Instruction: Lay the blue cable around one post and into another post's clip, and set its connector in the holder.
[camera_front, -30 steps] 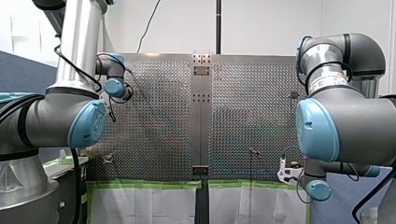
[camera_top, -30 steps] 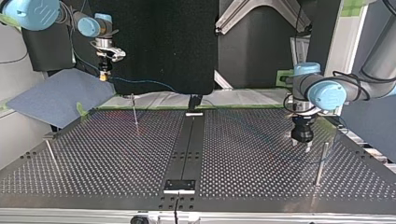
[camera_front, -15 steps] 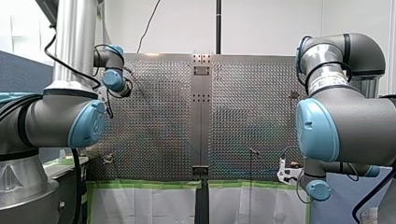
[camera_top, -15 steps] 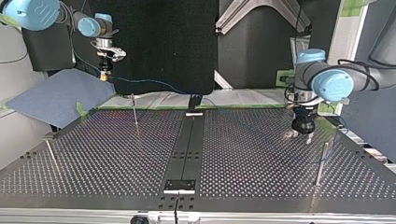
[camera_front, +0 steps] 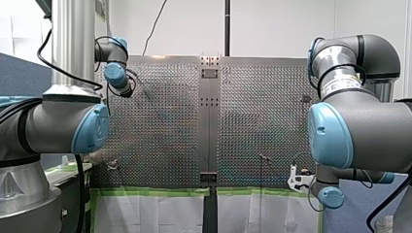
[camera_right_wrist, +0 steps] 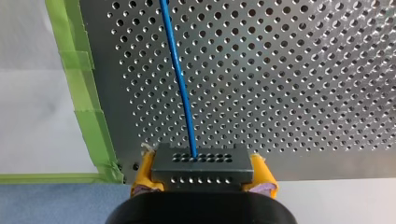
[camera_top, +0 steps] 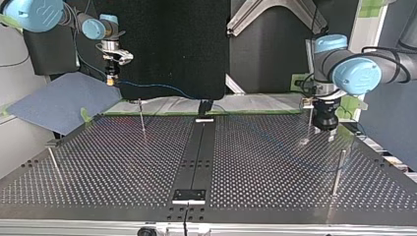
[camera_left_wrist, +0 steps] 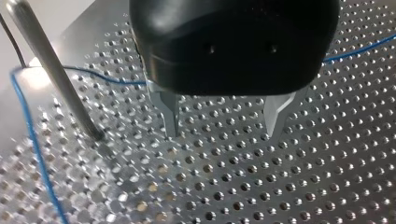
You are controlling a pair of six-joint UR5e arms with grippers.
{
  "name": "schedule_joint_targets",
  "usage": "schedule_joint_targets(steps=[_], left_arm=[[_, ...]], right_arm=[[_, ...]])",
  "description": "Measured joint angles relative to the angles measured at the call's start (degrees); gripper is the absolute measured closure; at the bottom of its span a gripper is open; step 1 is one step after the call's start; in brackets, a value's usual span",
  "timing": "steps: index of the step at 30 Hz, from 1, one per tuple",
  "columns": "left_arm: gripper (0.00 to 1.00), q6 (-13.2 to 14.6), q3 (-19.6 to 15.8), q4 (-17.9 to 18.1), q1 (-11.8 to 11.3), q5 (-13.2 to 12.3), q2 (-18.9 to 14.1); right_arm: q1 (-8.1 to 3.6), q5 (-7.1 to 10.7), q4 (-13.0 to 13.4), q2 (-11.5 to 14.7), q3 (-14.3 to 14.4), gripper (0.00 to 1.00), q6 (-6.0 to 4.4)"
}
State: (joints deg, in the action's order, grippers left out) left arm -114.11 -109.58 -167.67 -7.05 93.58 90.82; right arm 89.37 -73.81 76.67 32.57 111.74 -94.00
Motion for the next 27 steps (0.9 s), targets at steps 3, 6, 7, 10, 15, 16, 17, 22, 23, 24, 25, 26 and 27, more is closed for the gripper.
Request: schedule_joint_targets(steps=[3, 6, 7, 10, 15, 16, 17, 22, 23, 24, 25, 26, 27], left_arm=[[0.09, 1.38, 0.77, -1.37, 0.36, 1.37, -1.37], [0.09, 2.74, 1.88, -2.72, 0.78, 2.74, -2.74], [0.09, 3.28, 2.29, -3.29, 0.98, 3.28, -3.28], [0.09, 4.72, 3.36, -4.70, 1.38, 4.72, -4.71], [0.09, 6.95, 5.06, -7.09, 1.85, 7.07, -7.08], [0.09, 7.45, 5.41, -7.62, 2.05, 7.64, -7.64], [0.09, 7.81, 5.61, -8.05, 2.20, 8.08, -8.08], [0.09, 9.42, 7.14, -10.59, 2.69, 10.57, -10.57], [0.09, 9.71, 7.53, -11.02, 2.80, 11.03, -11.03], [0.09, 10.02, 7.92, -11.44, 2.92, 11.47, -11.46], [0.09, 10.45, 8.45, -12.02, 3.09, 12.00, -12.02], [0.09, 10.79, 8.85, -12.44, 3.22, 12.30, -12.43], [0.09, 11.14, 9.23, -12.81, 3.35, 12.46, -12.82]], right_arm=[[0.04, 0.16, -0.21, 0.00, -0.05, 1.00, 0.02], [0.06, 0.25, -0.32, 0.00, -0.07, 1.00, -0.03], [0.08, 0.29, -0.34, 0.00, -0.09, 1.00, -0.03], [0.09, 0.37, -0.42, 0.00, -0.13, 1.00, -0.05], [0.15, 0.41, -0.47, 0.00, -0.17, 1.00, -0.06], [0.18, 0.41, -0.49, 0.00, -0.19, 1.00, -0.05], [0.19, 0.41, -0.49, 0.00, -0.20, 1.00, -0.06], [0.24, 0.42, -0.54, -0.01, -0.21, 1.00, -0.09], [0.26, 0.42, -0.56, -0.02, -0.24, 1.00, -0.11], [0.27, 0.41, -0.62, -0.03, -0.30, 1.00, -0.12], [0.28, 0.42, -0.70, -0.02, -0.38, 1.00, -0.11], [0.27, 0.42, -0.80, -0.03, -0.43, 1.00, -0.10], [0.27, 0.42, -0.91, -0.02, -0.49, 1.00, -0.09]])
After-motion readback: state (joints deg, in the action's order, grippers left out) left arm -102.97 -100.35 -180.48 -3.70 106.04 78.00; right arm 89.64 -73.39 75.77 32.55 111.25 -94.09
